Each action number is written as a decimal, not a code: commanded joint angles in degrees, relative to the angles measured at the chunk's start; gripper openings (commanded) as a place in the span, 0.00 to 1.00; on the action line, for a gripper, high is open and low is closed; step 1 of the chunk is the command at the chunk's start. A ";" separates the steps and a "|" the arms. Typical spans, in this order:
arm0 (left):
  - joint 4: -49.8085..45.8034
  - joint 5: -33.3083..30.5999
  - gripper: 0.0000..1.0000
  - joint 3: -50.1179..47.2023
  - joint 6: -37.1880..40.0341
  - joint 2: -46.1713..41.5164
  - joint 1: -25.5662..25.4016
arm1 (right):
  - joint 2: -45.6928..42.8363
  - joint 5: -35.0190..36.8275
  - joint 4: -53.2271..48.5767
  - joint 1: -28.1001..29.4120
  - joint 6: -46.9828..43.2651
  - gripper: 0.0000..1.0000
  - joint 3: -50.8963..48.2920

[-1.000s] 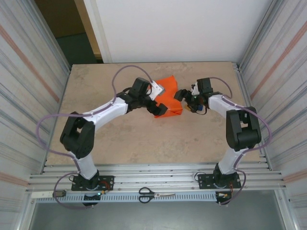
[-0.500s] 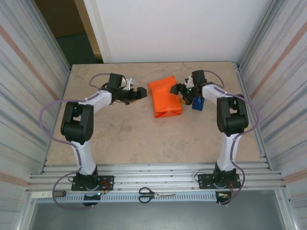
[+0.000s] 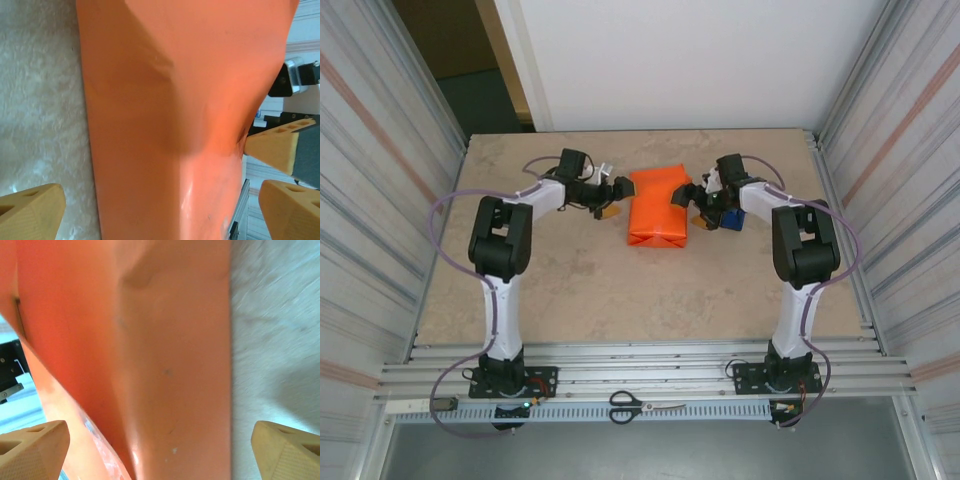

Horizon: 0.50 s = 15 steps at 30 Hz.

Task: Wrap the gift box in paper
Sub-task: Stand up the gift box at the center of the table.

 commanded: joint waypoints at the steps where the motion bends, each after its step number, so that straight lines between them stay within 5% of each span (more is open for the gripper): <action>1: -7.54 1.66 0.96 6.46 3.55 2.94 -0.75 | 2.00 -0.17 0.24 0.16 1.54 0.92 4.85; 8: -13.02 3.87 0.72 15.39 4.75 9.64 -2.03 | 6.11 -3.45 0.53 0.75 2.20 0.82 9.71; 15: -13.81 3.71 0.74 19.74 3.35 12.00 -2.57 | 6.46 -3.20 -0.04 0.52 1.79 0.82 10.80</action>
